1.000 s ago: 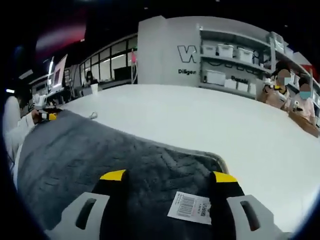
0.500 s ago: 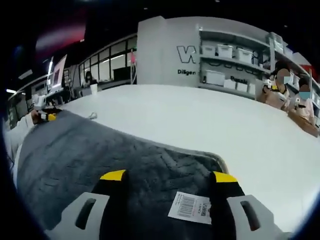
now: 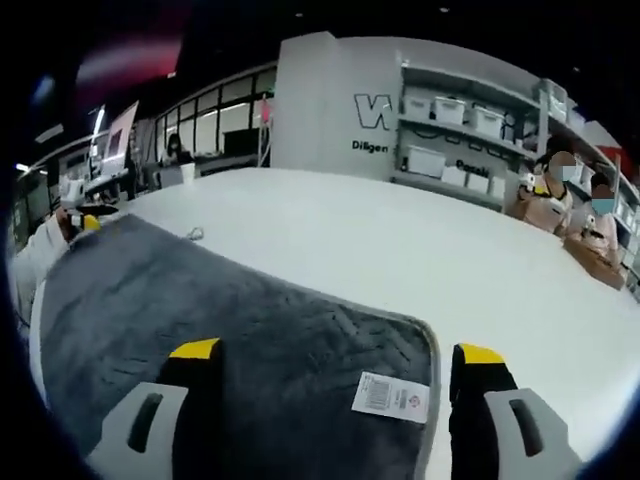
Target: Open the folded towel by lifting each exposed corner and separating the folded layers until the towel lies flat within the target outline without major curled edges
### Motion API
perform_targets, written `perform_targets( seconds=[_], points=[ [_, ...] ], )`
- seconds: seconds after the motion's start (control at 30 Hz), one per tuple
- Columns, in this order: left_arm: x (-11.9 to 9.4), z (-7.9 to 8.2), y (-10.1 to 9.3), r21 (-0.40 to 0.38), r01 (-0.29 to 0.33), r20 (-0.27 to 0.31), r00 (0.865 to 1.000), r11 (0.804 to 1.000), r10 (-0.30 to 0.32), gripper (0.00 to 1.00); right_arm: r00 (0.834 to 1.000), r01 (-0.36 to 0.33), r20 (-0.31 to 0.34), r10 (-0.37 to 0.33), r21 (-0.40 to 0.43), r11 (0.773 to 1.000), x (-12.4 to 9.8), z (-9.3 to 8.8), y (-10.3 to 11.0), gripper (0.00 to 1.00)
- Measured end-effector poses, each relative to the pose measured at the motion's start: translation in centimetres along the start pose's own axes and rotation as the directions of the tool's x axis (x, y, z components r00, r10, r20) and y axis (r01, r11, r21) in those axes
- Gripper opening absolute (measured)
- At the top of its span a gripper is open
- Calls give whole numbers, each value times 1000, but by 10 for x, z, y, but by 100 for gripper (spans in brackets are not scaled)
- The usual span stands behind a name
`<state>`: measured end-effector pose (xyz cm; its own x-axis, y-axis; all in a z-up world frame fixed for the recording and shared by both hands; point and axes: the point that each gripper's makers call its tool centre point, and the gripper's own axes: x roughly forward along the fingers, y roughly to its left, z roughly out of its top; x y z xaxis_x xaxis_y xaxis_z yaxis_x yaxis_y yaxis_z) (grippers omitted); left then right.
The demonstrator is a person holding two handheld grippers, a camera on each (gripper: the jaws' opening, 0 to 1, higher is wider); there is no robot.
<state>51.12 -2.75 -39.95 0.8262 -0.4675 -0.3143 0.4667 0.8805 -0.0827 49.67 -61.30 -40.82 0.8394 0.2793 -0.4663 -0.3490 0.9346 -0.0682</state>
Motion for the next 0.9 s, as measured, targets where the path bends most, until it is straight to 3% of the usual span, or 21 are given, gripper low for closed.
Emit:
perform_targets(
  seconds=[0.13, 0.2, 0.4, 0.53, 0.9],
  points=[
    [-18, -1, -7, -8, -4, -4, 1000, 1000, 4, 99, 1000, 16, -15, -17, -30, 999, -17, -5, 5, 99],
    [-30, -3, -12, -16, -6, 10, 1000, 1000, 6, 99, 999, 18, -49, -19, -22, 1000, -31, -13, 10, 99],
    [-56, -19, -27, -32, -7, -8, 1000, 999, 7, 99, 999, 23, -48, -22, 21, 1000, -66, -24, 27, 99],
    [-73, -31, -30, -16, -36, -31, 999, 999, 35, 99, 996, 42, -75, -41, 22, 999, -84, -38, 33, 99],
    [-125, -39, -56, 21, -98, -29, 995, 995, 99, 99, 994, 54, -97, -51, 26, 998, -121, -64, 61, 99]
  ],
)
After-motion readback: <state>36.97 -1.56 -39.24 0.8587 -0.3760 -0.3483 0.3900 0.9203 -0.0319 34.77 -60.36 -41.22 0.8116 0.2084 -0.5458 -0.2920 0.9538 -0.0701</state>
